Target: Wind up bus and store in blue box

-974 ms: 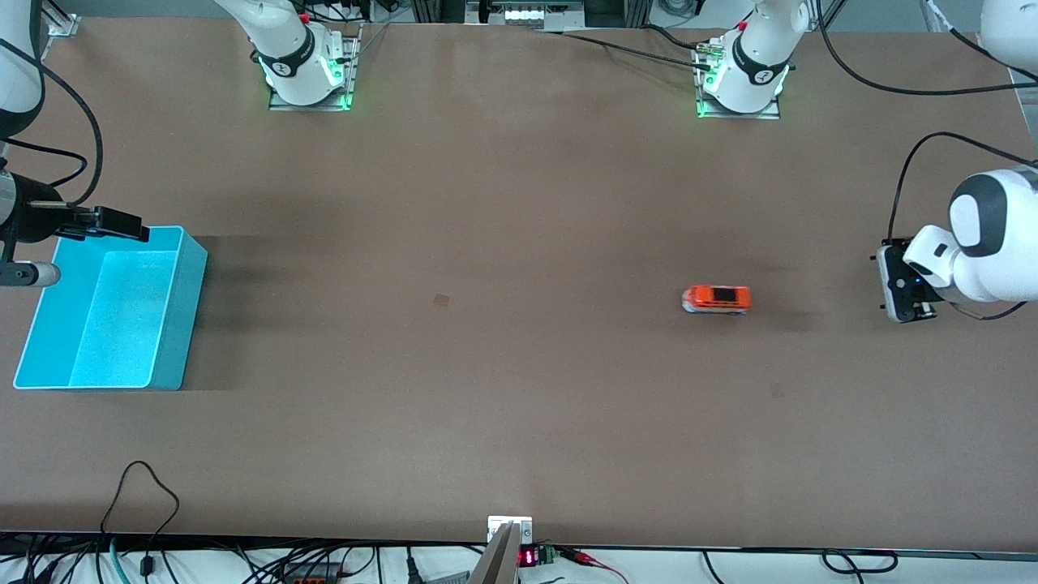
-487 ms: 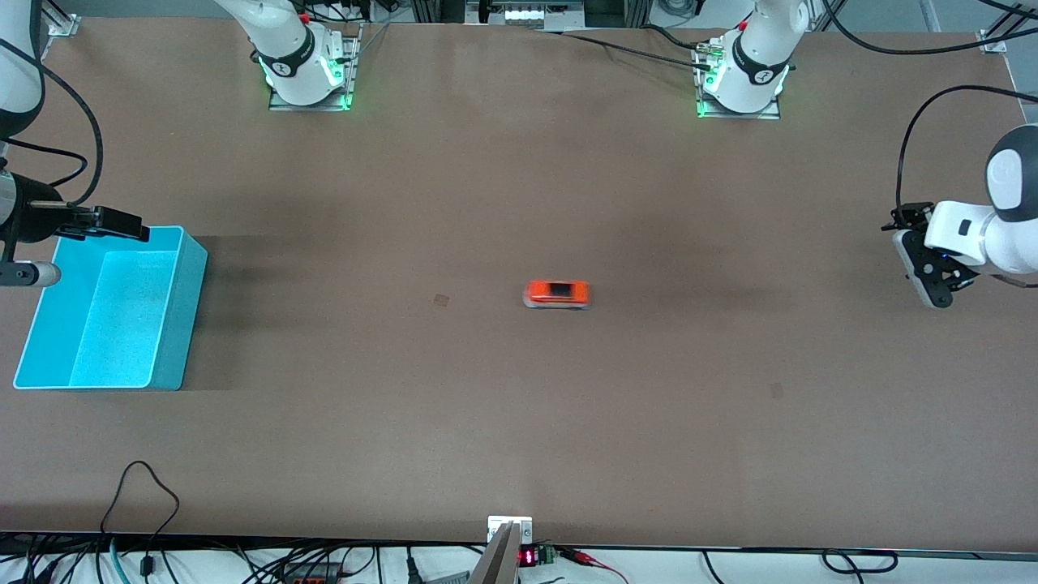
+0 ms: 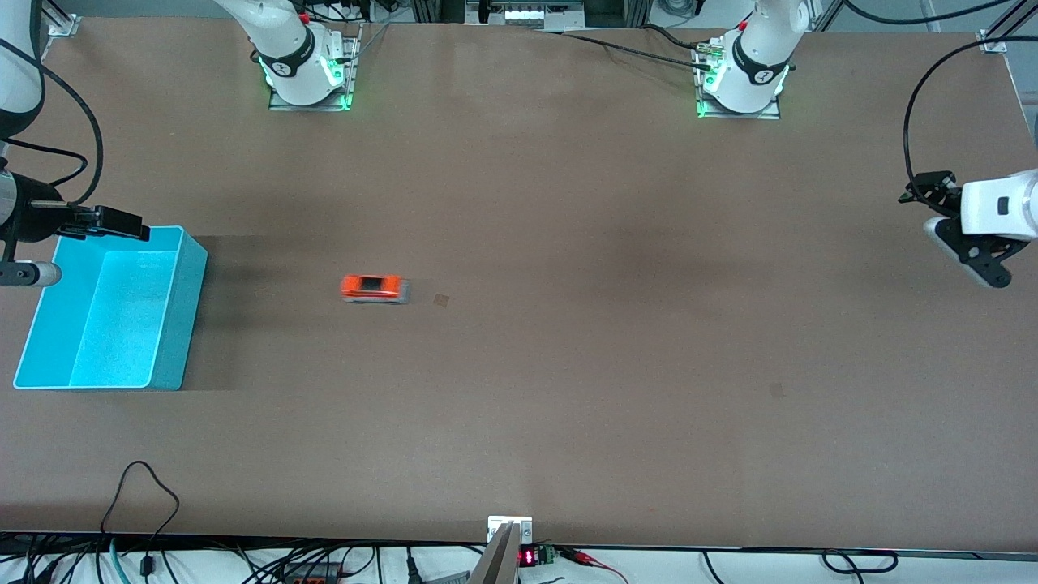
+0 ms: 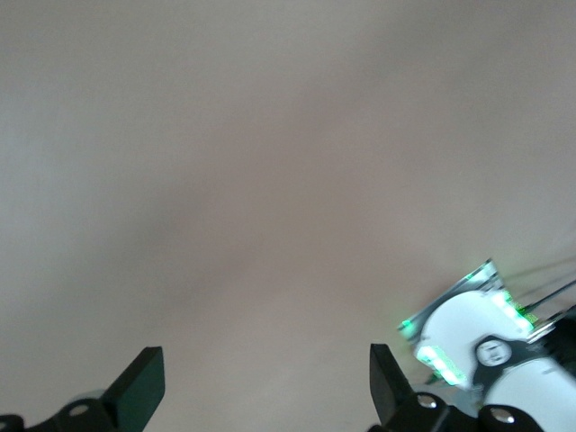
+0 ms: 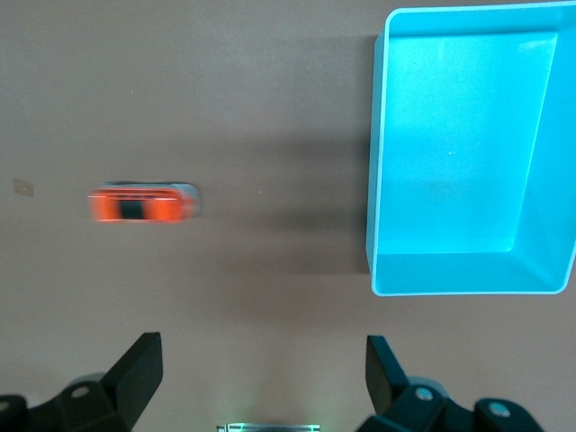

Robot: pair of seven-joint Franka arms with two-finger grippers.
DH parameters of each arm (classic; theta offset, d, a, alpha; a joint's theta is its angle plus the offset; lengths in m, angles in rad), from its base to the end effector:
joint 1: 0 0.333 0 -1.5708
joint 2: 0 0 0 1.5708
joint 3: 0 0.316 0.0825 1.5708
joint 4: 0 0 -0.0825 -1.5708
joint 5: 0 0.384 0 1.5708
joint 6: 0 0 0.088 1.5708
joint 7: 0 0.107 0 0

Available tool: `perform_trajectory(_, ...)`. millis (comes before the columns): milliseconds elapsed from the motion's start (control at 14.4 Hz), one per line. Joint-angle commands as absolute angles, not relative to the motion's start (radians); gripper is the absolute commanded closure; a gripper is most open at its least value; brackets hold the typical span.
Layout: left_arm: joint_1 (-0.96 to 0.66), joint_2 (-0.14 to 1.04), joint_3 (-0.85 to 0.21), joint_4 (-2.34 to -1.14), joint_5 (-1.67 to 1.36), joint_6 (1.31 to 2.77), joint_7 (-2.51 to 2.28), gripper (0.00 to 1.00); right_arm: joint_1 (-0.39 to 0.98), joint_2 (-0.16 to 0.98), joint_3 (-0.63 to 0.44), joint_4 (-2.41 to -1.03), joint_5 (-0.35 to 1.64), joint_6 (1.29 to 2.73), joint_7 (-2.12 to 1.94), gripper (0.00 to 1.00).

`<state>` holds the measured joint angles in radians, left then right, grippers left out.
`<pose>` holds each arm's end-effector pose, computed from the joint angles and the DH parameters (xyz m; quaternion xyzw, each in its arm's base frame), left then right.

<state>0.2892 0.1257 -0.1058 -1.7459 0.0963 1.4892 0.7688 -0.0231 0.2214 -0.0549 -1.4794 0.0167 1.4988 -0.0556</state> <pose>0.5427 0.1141 0.4698 0.9375 -0.2889 -0.1873 0.0501 0.6046 -0.0421 0.5329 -0.9949 0.0113 0.1003 0.0090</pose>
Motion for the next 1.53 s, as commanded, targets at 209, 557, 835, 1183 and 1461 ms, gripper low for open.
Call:
perform_trajectory(209,0.293,0.044,-0.182,-1.654,0.097,1.336,0.337,0.00,-0.021,0.218,-0.052,-1.477,0.011,1.482,-0.055,0.00)
perform_trajectory(557,0.291,0.044,-0.267,-1.568,0.094,1.331,0.238,0.00,-0.017,0.218,-0.049,-1.477,0.012,1.482,-0.045,0.00)
perform_trajectory(835,0.293,0.058,-0.275,-1.505,0.032,1.359,0.164,0.00,-0.008,0.241,-0.040,-1.483,0.026,1.485,-0.044,0.00)
perform_trajectory(1183,0.202,0.020,-0.218,-1.567,0.009,1.537,0.019,0.00,-0.008,0.296,-0.041,-1.551,0.018,1.570,-0.060,0.00)
perform_trajectory(1461,-0.050,0.008,0.003,-1.614,0.011,1.594,0.031,0.00,-0.015,0.296,-0.038,-1.687,0.015,1.699,-0.245,0.00)
